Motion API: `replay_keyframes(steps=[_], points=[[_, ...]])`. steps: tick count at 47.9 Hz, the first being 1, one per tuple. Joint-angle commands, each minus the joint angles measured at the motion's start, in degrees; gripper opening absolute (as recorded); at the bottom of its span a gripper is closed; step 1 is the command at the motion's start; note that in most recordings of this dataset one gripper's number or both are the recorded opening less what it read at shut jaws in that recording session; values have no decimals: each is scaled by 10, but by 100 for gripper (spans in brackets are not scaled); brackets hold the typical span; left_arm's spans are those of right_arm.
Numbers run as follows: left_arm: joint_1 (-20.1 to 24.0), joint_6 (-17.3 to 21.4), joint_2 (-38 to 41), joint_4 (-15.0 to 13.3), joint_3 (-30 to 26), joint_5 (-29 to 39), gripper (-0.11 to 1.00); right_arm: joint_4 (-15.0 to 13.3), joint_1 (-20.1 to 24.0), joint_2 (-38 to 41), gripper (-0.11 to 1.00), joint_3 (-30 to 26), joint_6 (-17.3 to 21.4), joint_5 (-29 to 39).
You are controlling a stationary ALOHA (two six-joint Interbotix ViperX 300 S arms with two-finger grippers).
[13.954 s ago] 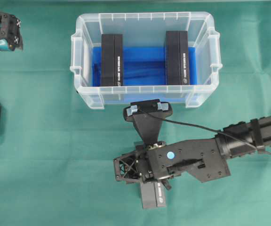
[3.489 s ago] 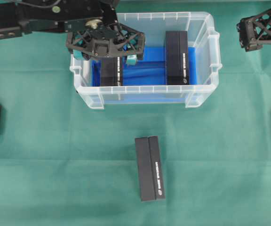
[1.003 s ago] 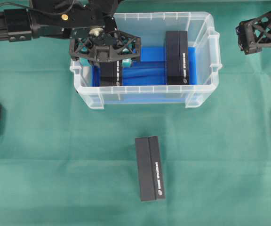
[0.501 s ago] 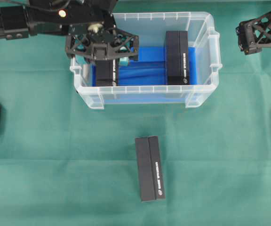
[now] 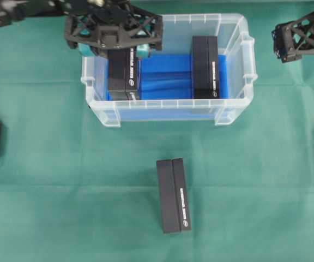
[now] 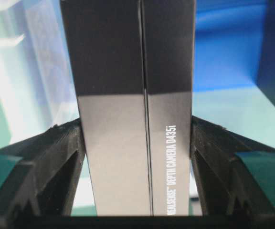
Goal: Take out the box from the case.
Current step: 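Lift the left black box up out of the bin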
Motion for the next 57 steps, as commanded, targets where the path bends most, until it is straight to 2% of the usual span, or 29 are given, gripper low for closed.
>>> replay_keyframes(steps=[1, 12, 20, 57], points=[[0, 0, -36, 2, -36, 23, 61, 0, 1, -6, 93, -6, 1, -4], [0, 0, -46, 4, -93, 90, 61, 1, 1, -6, 93, -5, 0, -4], [0, 0, -46, 4, -120, 109, 61, 1, 3, -6, 93, -6, 1, -4], [-3, 0, -47, 7, -117, 110, 61, 1, 7, -6, 93, -6, 3, -4]])
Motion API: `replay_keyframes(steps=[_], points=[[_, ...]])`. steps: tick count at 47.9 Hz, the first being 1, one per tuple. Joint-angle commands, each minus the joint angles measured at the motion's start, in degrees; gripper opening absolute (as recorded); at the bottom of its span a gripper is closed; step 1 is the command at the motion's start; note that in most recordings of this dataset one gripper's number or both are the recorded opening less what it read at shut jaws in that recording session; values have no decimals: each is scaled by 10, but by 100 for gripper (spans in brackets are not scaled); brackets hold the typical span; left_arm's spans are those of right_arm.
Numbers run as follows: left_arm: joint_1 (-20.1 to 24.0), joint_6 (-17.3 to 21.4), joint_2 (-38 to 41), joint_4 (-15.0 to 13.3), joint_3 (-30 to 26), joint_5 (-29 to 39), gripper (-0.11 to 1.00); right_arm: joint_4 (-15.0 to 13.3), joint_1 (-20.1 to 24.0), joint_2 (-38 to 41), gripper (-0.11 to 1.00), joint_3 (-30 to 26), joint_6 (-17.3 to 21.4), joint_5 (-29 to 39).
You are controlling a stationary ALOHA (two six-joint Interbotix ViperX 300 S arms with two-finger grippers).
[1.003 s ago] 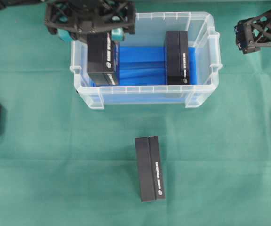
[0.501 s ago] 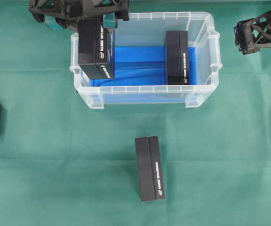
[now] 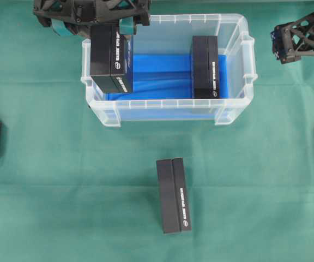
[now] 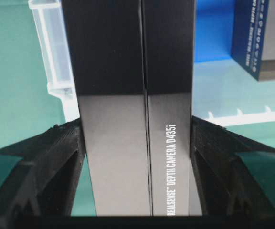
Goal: Take out the box from the case.
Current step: 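Lift the left black box up out of the bin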
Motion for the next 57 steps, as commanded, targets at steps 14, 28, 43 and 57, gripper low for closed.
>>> replay_keyframes(steps=[14, 28, 43, 57], points=[[2, 0, -23, 3, -13, -2, 61, 1, 2, -6, 93, -5, 0, -3], [2, 0, -23, 4, -13, -1, 61, 1, 2, -6, 93, -5, 0, -3], [-3, -1, -24, 3, -11, -1, 61, 1, 3, -6, 93, -5, 1, -3], [-50, -37, -42, 3, 25, -2, 61, 1, 3, -6, 93, -5, -2, -3]])
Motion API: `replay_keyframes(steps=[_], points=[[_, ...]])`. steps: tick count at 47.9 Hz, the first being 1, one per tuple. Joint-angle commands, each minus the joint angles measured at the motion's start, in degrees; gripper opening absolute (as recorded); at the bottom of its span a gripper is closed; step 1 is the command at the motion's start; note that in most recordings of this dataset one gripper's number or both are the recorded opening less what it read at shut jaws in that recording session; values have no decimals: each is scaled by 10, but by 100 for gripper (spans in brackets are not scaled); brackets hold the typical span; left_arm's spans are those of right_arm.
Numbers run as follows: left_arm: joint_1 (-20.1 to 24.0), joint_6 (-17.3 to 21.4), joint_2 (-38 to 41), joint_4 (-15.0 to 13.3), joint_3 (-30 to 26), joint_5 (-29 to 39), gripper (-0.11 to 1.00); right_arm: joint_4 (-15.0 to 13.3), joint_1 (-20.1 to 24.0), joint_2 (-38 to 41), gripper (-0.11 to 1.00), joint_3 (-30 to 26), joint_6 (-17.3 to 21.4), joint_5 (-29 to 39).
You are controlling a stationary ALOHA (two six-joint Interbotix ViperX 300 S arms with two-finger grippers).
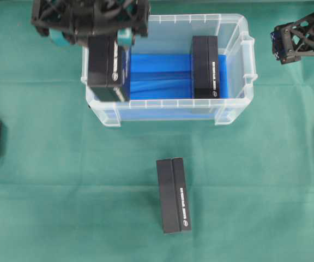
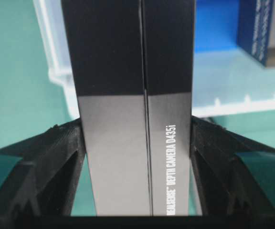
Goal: Take out the box from the case.
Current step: 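Lift the left black box up out of the bin, then carry the held box forward and left over the bin's front edge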
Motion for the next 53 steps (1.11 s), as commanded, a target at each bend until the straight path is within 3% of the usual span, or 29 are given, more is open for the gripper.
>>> replay_keyframes(steps=[1, 22, 38, 53], points=[[-23, -18, -29, 2, 3, -2, 61, 1, 1, -6, 93, -6, -1, -3], [-158, -134, -42, 4, 36, -6, 61, 1, 1, -6, 93, -6, -2, -3], [-267, -260, -43, 4, 47, -6, 61, 1, 6, -6, 93, -6, -2, -3], [-333, -342, -39, 4, 48, -6, 61, -1, 6, -6, 93, -6, -2, -3]])
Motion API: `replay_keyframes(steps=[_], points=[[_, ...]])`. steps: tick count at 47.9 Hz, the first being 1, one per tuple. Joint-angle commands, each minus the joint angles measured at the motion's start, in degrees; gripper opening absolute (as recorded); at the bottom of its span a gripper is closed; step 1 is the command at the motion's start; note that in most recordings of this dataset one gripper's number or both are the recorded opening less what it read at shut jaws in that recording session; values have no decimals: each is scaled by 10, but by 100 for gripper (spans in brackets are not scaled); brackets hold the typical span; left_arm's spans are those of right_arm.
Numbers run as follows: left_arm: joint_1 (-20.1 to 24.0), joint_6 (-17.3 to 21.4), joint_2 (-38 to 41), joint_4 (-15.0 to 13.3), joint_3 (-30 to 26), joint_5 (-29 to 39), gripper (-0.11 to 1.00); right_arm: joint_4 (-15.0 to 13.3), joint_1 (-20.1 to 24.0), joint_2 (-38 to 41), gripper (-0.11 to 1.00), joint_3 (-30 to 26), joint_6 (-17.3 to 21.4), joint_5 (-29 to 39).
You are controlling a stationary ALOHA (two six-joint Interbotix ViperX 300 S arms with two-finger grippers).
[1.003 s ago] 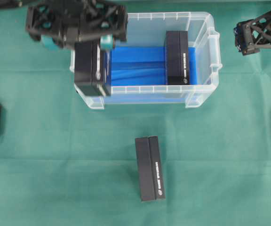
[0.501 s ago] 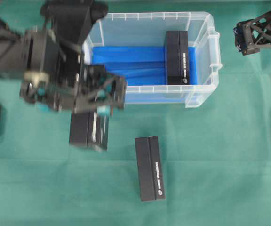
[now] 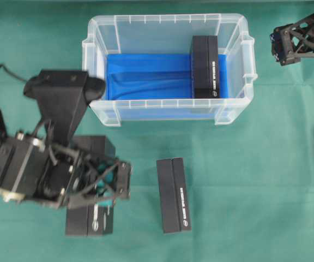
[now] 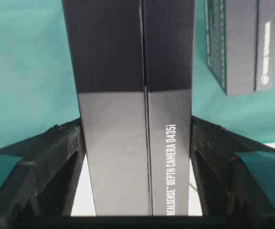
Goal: Take out the box from the case.
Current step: 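Carry the held box forward and left over the bin's front edge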
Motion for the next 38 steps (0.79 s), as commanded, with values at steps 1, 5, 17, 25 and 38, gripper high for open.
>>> replay_keyframes(steps=[1, 5, 17, 25, 38], points=[[-11, -10, -18, 3, -8, -1, 61, -1, 1, -6, 93, -6, -1, -3], [-15, -12, -18, 3, -8, -1, 61, -2, 0, -6, 93, -6, -1, -3], [-15, -12, -21, 3, -2, 1, 61, -2, 1, -6, 93, -6, 0, -3], [-14, -12, -22, 3, 0, 1, 61, -1, 1, -6, 93, -6, 0, -3], [-15, -12, -21, 4, 11, 0, 61, -1, 1, -6, 93, -6, 0, -1]])
